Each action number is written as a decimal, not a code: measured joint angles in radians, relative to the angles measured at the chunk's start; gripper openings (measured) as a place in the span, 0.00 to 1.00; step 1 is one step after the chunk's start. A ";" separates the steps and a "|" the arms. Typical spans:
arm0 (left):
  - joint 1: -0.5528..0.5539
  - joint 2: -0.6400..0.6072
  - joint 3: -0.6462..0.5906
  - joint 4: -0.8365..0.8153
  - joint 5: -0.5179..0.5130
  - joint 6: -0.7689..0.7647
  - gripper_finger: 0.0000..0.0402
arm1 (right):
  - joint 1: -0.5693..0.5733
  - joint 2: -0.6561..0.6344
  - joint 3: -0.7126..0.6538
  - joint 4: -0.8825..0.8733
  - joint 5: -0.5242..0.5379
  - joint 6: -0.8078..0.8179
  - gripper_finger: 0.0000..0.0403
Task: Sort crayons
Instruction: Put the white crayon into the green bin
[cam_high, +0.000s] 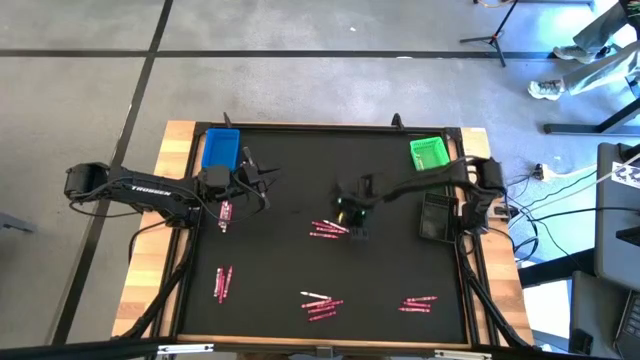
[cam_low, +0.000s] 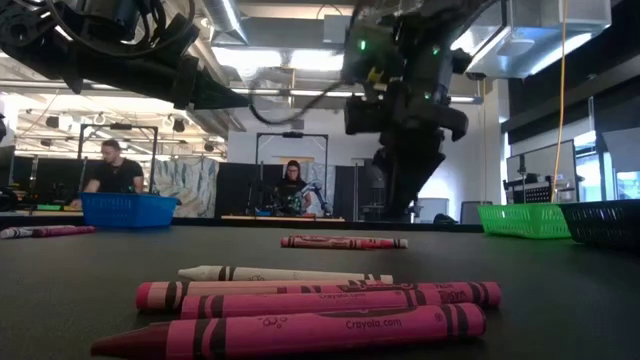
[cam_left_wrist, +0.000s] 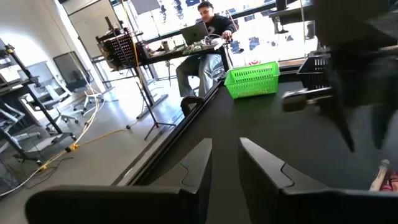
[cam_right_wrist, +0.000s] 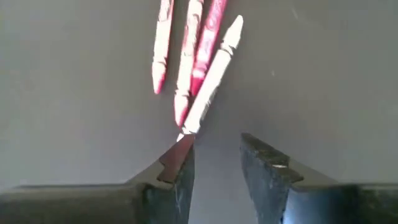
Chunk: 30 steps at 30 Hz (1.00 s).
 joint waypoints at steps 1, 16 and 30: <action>0.000 0.000 0.000 0.000 0.000 0.000 0.18 | 0.020 0.000 0.000 0.013 0.040 0.024 0.32; -0.001 0.000 0.000 -0.002 0.000 -0.001 0.18 | 0.123 0.045 -0.001 0.171 0.186 0.149 0.32; -0.001 0.000 0.000 0.000 0.002 0.000 0.18 | 0.123 0.054 -0.067 0.176 0.256 0.174 0.32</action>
